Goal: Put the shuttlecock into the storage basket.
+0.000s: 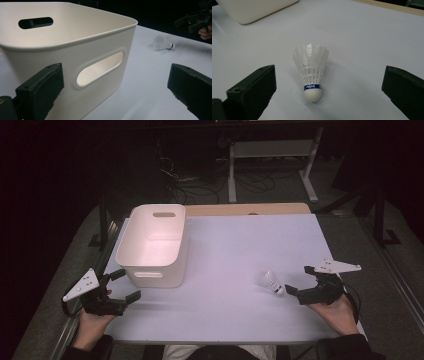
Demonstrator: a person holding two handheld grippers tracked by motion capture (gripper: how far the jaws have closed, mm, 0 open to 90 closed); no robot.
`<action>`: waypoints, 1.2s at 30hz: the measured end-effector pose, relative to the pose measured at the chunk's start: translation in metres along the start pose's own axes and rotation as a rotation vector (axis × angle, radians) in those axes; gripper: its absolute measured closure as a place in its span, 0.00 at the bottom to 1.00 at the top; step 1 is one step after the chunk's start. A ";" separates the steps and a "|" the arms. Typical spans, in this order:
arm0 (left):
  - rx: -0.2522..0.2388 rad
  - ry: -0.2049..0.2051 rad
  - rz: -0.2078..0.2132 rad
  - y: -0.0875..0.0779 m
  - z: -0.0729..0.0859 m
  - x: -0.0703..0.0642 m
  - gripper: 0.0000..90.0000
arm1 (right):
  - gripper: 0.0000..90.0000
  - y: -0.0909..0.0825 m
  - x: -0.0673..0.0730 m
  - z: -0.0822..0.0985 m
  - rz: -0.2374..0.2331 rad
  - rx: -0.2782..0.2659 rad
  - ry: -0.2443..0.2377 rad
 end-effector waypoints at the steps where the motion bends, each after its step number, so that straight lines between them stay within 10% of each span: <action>1: 0.000 0.000 0.000 0.000 0.000 0.000 0.00 | 0.00 0.000 0.000 0.000 0.000 0.000 0.000; 36: 0.006 0.002 0.002 0.000 0.000 0.000 0.00 | 0.00 0.011 0.008 -0.035 -0.042 0.163 -0.087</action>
Point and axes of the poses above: each handheld gripper's, and its own axes: y roughly forward along the jaws, z roughly out of its underside, x roughly to its left, the point moved 1 cm from there along y, roughly forward along the jaws, and after that the axes turned 5 degrees about y, right-handed, at the moved point
